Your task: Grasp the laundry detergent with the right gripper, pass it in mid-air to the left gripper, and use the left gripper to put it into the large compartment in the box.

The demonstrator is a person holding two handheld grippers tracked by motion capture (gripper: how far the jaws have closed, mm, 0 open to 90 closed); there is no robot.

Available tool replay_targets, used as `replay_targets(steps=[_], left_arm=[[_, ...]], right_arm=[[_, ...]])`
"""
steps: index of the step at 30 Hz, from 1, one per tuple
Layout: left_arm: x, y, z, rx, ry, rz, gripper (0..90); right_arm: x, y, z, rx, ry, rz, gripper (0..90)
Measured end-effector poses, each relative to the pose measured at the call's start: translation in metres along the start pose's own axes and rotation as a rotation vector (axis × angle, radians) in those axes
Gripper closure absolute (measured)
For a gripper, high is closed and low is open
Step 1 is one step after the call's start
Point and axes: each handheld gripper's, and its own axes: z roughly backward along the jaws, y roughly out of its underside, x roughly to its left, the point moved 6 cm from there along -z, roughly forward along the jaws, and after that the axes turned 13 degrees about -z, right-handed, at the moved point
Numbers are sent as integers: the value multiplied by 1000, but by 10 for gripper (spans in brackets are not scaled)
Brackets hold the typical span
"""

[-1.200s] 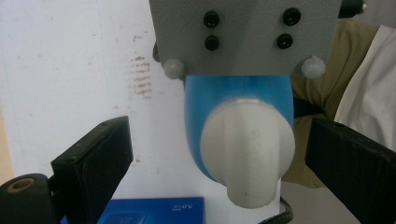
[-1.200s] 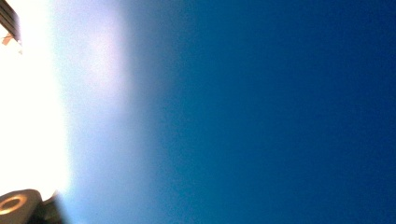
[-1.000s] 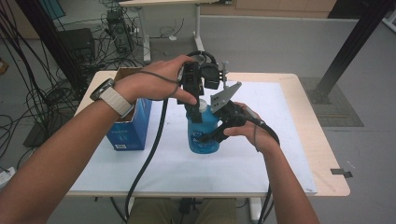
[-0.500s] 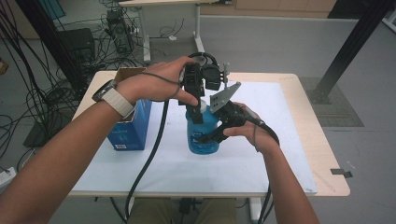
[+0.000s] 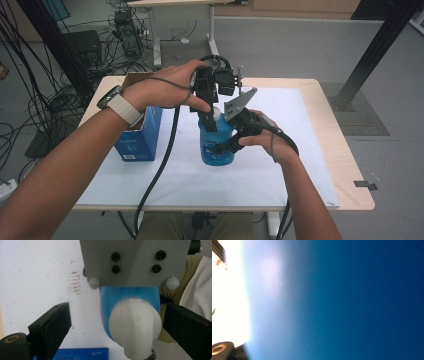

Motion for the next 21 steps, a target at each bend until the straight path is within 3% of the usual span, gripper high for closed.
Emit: replay_targets(steps=[21], left_arm=[[0, 1, 0, -8, 2, 0, 85]], right_arm=[[-1, 0, 1, -2, -2, -3, 432]])
